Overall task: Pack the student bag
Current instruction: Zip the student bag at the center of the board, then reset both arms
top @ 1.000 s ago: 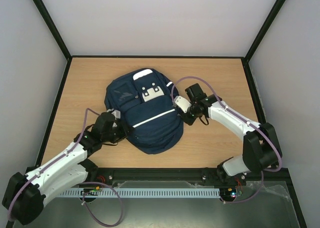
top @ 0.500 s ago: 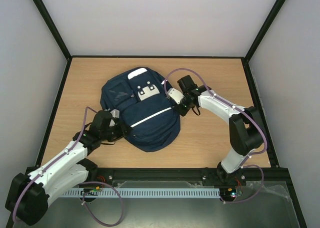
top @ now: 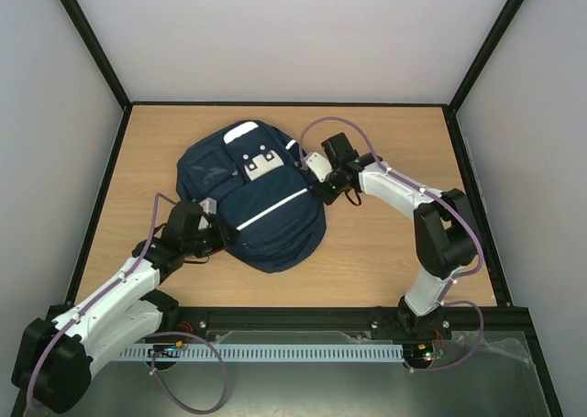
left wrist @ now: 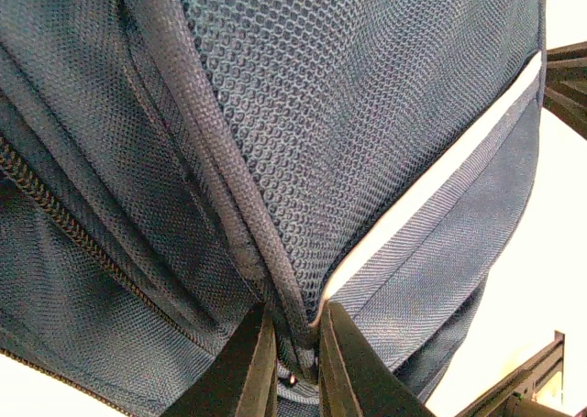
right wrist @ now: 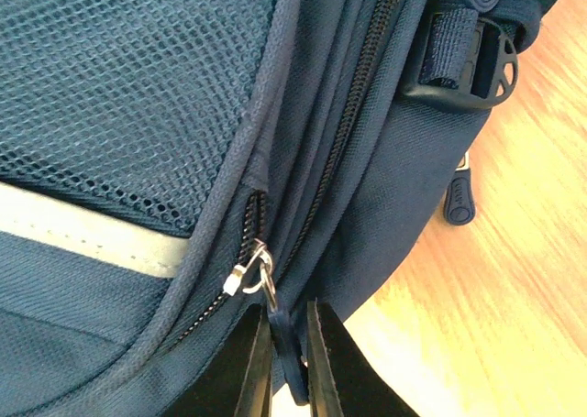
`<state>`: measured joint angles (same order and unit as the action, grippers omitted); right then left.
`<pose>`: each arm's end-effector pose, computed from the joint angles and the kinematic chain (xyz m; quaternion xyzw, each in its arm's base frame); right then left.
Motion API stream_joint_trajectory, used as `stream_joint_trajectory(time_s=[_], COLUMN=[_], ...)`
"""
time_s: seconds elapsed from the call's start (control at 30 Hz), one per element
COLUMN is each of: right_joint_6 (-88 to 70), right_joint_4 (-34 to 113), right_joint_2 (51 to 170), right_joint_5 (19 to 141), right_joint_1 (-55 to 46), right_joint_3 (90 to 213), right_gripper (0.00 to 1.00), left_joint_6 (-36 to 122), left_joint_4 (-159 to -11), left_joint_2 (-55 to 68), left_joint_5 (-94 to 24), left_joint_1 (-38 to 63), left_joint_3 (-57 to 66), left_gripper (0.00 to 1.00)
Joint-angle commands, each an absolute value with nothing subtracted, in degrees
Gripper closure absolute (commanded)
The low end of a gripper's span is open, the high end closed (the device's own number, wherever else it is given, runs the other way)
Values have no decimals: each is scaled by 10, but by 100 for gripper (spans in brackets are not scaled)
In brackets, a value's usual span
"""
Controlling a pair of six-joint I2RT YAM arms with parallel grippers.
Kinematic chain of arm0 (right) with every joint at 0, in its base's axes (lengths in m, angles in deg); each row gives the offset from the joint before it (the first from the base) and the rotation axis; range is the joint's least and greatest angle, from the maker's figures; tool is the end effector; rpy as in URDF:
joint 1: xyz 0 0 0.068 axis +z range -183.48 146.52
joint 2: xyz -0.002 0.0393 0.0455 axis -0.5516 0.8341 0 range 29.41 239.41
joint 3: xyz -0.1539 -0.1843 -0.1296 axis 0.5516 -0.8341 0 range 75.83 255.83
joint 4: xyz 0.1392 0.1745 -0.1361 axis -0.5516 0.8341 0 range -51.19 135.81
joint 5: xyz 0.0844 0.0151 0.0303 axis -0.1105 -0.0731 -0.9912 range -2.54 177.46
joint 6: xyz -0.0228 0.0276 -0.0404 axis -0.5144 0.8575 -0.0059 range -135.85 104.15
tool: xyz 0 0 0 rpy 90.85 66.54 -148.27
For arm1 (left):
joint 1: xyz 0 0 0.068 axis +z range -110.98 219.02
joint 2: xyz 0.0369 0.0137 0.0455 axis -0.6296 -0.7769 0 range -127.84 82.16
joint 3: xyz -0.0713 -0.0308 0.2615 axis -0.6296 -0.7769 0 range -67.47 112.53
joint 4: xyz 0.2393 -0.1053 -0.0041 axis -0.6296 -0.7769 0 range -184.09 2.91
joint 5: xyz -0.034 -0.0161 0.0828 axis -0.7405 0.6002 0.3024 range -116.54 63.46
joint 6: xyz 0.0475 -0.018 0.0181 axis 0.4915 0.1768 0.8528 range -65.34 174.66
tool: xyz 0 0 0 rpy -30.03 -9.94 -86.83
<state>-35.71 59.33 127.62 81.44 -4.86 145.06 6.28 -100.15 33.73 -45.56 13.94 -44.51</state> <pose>0.3250 0.1814 0.2253 -0.4012 0.8469 0.0755 0.3409 0.1546 -0.0852 0.1928 -0.1092 0.8846 -0.3755 0.2542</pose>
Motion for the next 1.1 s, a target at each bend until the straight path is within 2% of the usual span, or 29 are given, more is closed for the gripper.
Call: stream_joint_trajectory(time_s=[0.0, 0.13, 0.23, 0.3, 0.33, 0.37, 0.47, 0.5, 0.53, 0.57, 0.67, 0.77, 0.9, 1.07], right_joint_6=[-379, -365, -336, -326, -324, -323, -318, -314, -308, -301, -274, -248, -205, -164], right_joint_4=[534, 548, 562, 568, 569, 571, 582, 584, 585, 587, 587, 566, 540, 544], right_joint_2=[1322, 1359, 1350, 1329, 1316, 1301, 1255, 1236, 1214, 1194, 1127, 1042, 950, 877], right_joint_5=[892, 909, 891, 883, 884, 888, 897, 896, 892, 888, 883, 883, 861, 793], right_joint_1=[-68, -68, -68, -68, -68, -68, -70, -72, -74, -76, -84, -101, -148, -210], right_joint_3=[1500, 1563, 1574, 1561, 1553, 1543, 1513, 1499, 1485, 1471, 1430, 1385, 1323, 1271], right_gripper=[90, 86, 66, 58, 54, 52, 48, 48, 47, 47, 43, 32, 1, 0], left_joint_6=[87, 91, 97, 105, 110, 115, 129, 132, 137, 142, 157, 181, 265, 338], left_joint_4=[-1093, -1091, -1088, -1087, -1089, -1091, -1103, -1110, -1116, -1120, -1130, -1147, -1174, -1179], left_joint_2=[331, 328, 325, 325, 325, 325, 325, 325, 325, 325, 326, 317, 267, 245], left_joint_5=[-421, -419, -422, -429, -431, -429, -419, -411, -403, -397, -376, -347, -329, -194], left_joint_1=[153, 156, 158, 160, 160, 161, 161, 161, 161, 162, 162, 163, 163, 163], left_joint_3=[-449, -450, -443, -432, -425, -417, -385, -375, -364, -353, -318, -275, -191, -124], left_gripper=[98, 98, 98, 96, 85, 77, 45, 32, 8, 2, 1, 1, 1, 1])
